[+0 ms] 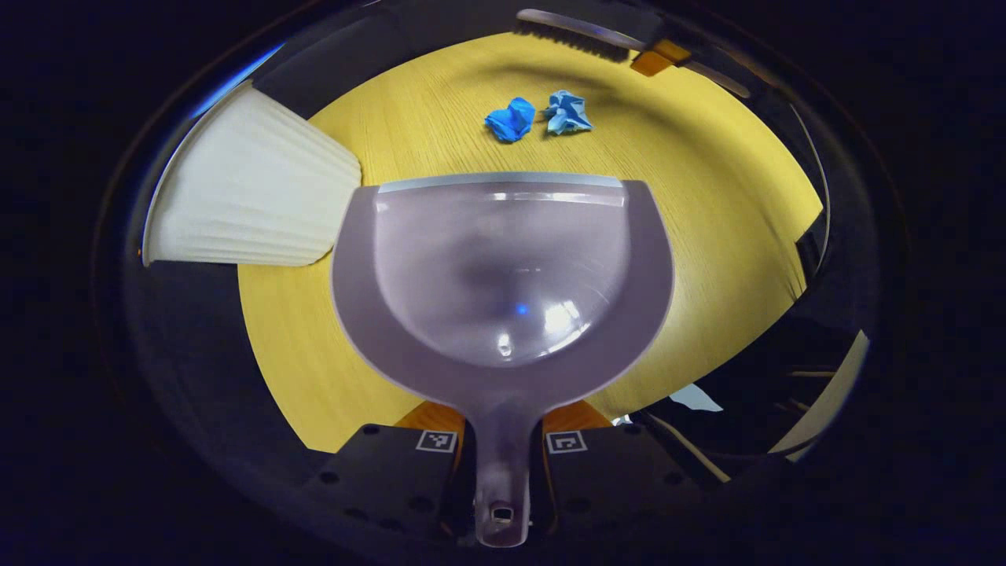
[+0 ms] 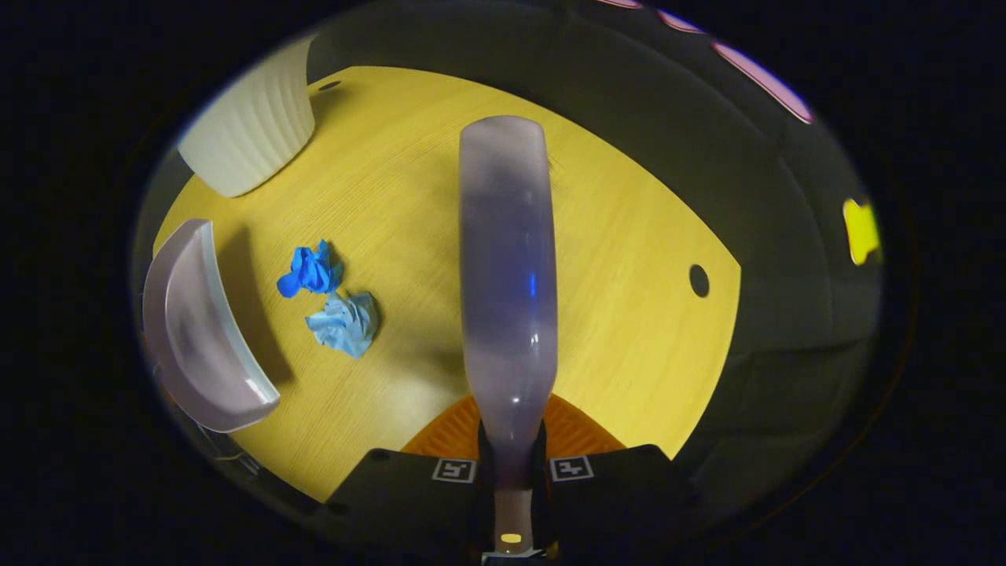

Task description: Pick up the small broom and dustpan from the desktop, sweep the trash into the dustpan with the broom, and then empty the trash into the garbage bin.

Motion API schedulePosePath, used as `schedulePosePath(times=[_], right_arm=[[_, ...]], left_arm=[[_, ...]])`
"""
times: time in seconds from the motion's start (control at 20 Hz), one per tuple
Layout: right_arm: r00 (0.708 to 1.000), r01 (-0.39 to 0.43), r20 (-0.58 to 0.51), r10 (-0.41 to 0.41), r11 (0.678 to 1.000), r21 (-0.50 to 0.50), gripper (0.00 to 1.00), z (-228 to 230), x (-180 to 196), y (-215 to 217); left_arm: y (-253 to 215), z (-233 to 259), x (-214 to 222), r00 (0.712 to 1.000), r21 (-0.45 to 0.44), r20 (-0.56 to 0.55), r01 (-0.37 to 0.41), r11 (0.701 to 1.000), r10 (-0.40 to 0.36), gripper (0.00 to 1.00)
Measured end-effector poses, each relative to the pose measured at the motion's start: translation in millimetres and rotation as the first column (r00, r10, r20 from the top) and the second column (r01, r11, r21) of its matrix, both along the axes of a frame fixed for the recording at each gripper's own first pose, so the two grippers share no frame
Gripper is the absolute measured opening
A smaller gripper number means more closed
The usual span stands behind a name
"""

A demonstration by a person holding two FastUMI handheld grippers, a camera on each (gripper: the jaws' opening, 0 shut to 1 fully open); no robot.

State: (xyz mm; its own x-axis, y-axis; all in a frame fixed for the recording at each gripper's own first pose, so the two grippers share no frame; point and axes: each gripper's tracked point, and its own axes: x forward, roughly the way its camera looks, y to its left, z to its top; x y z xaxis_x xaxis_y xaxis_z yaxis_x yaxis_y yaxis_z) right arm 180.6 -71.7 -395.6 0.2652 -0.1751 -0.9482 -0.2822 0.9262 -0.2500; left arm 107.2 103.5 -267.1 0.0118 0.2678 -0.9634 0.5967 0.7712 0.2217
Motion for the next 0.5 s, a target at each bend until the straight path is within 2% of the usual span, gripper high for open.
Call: schedulePosePath(times=[0.15,0.35,0.5], right_arm=[[0.991,-0.108,-0.084,0.106,0.994,-0.019,0.19,-33,11,26],[0.965,-0.212,-0.163,0.204,0.977,-0.034,0.19,-57,12,48],[0.93,-0.3,-0.218,0.294,0.954,0.006,0.2,-64,-2,67]], left_arm=[[10,-11,6,0.998,0.048,-0.045,0.048,0.998,-0.046,0.25],[6,-18,11,0.997,0.0,-0.077,0.025,1.0,-0.025,0.25],[9,-23,9,0.996,-0.02,-0.086,0.027,0.999,-0.029,0.25]])
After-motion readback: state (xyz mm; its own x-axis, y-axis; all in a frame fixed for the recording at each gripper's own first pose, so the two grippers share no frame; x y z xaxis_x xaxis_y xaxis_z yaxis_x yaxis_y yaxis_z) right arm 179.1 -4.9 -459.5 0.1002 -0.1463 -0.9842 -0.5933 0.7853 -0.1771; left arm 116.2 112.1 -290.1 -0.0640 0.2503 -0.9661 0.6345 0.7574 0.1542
